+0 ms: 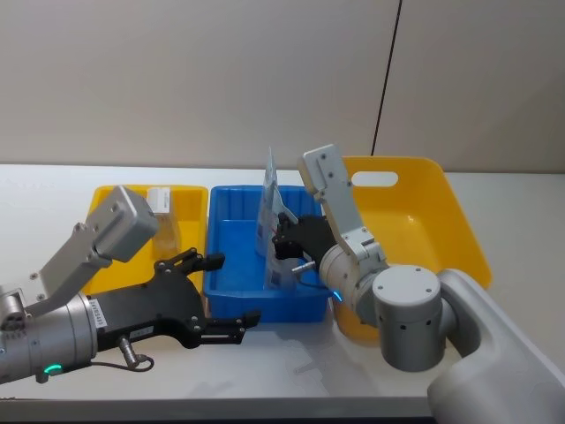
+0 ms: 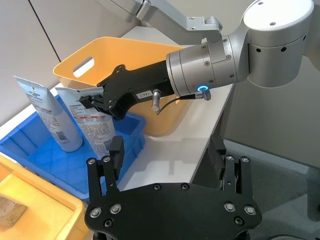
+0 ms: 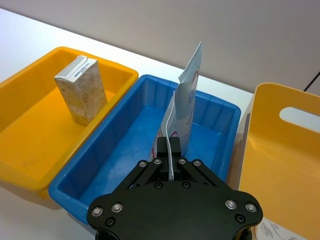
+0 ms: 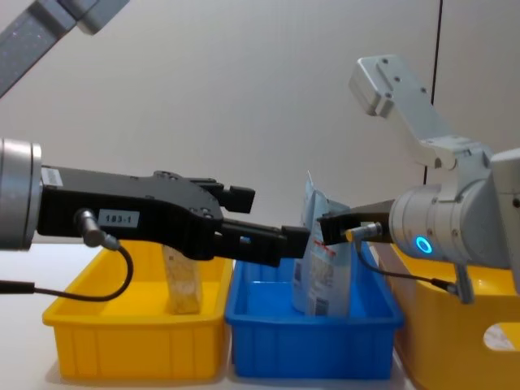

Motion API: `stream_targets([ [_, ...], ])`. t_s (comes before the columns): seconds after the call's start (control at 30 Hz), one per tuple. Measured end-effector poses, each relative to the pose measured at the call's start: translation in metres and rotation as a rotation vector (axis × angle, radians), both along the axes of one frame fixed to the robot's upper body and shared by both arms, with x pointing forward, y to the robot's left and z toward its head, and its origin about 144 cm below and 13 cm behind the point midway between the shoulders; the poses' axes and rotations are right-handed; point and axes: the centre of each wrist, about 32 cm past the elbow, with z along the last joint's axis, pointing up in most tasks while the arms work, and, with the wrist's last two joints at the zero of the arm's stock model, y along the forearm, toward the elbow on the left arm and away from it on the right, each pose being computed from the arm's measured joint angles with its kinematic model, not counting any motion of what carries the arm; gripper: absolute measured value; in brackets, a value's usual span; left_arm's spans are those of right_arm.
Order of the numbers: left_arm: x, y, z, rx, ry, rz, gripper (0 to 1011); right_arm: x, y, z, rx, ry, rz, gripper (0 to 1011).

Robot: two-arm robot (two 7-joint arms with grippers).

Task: Bimanual collaborative sorting of washing and personal care products

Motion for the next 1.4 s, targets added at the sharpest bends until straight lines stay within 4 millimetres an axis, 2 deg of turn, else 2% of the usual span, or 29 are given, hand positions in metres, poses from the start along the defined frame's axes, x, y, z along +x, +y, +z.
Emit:
stream_targets([
  [0.37,0.0,0.0,0.0,0.0,0.0,0.0,1002,-0.002,0.0,0.001,0.004,-0.003,0.001,2],
  [0.8,0.0,0.0,0.0,0.0,0.0,0.0,1001,-0.021,-0.007,0.015,0.058,-0.074,0.021,0],
  [1.13,0.0,0.0,0.0,0.0,0.0,0.0,1001,-0.03,-0.022,0.034,0.13,-0.147,0.054,0],
  [1.4,0.0,0.0,0.0,0.0,0.0,0.0,1001,-0.03,-0.045,0.055,0.184,-0.223,0.06,0],
])
